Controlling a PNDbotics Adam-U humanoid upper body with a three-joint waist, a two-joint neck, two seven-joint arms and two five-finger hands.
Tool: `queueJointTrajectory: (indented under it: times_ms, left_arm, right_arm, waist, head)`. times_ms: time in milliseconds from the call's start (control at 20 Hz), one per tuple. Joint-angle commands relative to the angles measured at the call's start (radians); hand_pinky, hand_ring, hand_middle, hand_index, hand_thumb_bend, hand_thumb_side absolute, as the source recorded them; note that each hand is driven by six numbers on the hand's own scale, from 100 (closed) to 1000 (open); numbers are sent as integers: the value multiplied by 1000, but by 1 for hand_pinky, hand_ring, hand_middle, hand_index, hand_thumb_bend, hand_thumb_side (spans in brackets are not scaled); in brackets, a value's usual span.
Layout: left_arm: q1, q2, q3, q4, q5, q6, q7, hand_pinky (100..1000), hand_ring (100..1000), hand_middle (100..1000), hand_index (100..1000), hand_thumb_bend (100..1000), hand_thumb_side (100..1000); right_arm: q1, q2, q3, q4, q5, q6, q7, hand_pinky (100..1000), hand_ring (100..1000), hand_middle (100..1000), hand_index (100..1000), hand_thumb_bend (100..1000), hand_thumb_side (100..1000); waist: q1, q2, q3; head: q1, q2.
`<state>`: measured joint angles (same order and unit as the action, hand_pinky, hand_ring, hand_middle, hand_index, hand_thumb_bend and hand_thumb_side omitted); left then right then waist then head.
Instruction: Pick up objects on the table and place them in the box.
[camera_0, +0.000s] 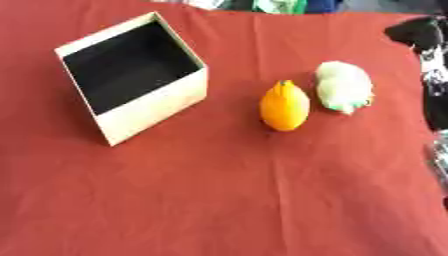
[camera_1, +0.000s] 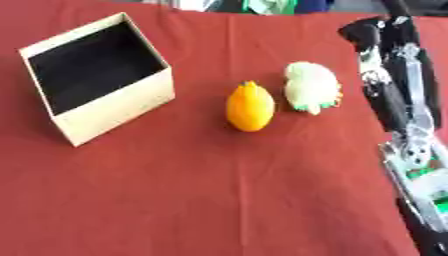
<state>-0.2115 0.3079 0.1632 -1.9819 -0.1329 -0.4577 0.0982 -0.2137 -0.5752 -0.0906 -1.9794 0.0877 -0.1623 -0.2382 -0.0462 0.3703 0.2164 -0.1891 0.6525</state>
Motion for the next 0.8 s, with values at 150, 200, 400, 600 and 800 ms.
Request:
queueJointTrajectory:
  times_ms: [150, 200, 400, 600, 800]
  left_arm:
    - [-3, 29, -2, -18, 0, 2, -4, 717, 809, 809, 845, 129, 786]
    - [-2, 30, -2, -18, -1, 2, -4, 717, 809, 810, 844, 128, 786]
    - [-1, 33, -5, -18, -2, 1, -6, 717, 810, 810, 844, 127, 786]
    - [0, 33, -6, -18, -3, 1, -8, 717, 810, 810, 843, 126, 787]
    - [0, 33, -7, -18, -4, 2, -8, 716, 810, 810, 843, 125, 787]
  right_arm:
    - [-29, -142, -7, -10, 211, 112, 115, 813, 789, 723, 984, 100, 784]
    - [-34, -160, -5, -9, 247, 125, 136, 818, 803, 748, 979, 100, 792]
    - [-53, -245, 12, 17, 369, 166, 223, 839, 844, 811, 970, 100, 837]
    - [-69, -306, 29, 48, 437, 181, 312, 859, 873, 849, 975, 100, 758]
    - [-86, -343, 43, 63, 435, 186, 417, 873, 890, 866, 987, 100, 614]
  waist:
    - [-4, -23, 1]
    - [-4, -23, 1]
    - [-7, -23, 4]
    - [-8, -21, 7]
    - [-9, -21, 9]
  head:
    - [-6, -1]
    - [-7, -1]
    - [-10, 2]
    - [-11, 0]
    - [-9, -3]
